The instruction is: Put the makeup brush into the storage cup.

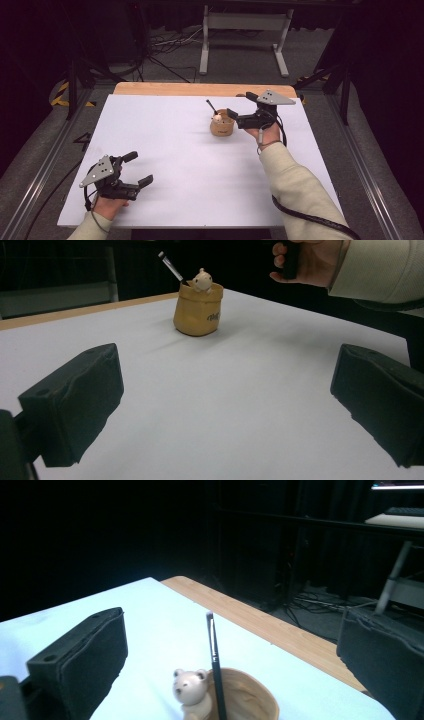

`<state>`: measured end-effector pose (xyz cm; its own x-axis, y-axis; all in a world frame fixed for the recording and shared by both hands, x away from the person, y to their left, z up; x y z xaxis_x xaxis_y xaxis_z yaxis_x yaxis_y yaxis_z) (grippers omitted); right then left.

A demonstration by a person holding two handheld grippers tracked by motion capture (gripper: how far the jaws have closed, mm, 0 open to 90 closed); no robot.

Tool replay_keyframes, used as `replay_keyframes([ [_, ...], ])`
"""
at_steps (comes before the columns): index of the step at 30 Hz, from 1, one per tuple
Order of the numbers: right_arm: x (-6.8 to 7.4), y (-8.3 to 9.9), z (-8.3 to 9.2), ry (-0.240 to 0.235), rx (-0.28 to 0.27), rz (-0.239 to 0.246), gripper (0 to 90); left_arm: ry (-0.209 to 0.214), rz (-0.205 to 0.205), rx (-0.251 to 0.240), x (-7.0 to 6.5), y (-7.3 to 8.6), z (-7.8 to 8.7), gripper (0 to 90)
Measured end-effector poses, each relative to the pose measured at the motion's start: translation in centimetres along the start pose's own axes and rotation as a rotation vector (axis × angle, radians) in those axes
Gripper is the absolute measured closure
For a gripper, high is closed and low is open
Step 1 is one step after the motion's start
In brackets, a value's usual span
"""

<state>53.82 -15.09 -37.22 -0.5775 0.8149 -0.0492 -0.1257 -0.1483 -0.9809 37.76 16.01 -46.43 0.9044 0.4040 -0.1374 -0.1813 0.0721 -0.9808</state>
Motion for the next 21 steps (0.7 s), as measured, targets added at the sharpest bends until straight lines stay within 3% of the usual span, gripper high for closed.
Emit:
replay_keyframes([
  [15, 0.8, 0.2, 4.3, -0.074, 0.023, 0.054, 0.0, 0.005, 0.001, -0.003, -0.1, -0.2, 0.0, 1.2],
  [21, 0.9, 0.5, 5.5, -0.081, 0.037, 0.076, 0.0, 0.011, 0.005, 0.002, -0.2, -0.2, 0.0, 1.2],
])
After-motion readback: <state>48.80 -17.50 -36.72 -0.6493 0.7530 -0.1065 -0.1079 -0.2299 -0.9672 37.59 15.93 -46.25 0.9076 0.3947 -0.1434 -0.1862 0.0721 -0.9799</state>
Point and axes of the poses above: each handheld gripper's, and its own axes: z roughly backward along the jaws, y roughly out of its underside, x roughly to its left, the point moved 9 cm from there along -z, roughly forward along the jaws, and after that the axes turned 11 degrees about y, right-handed, at the moved point
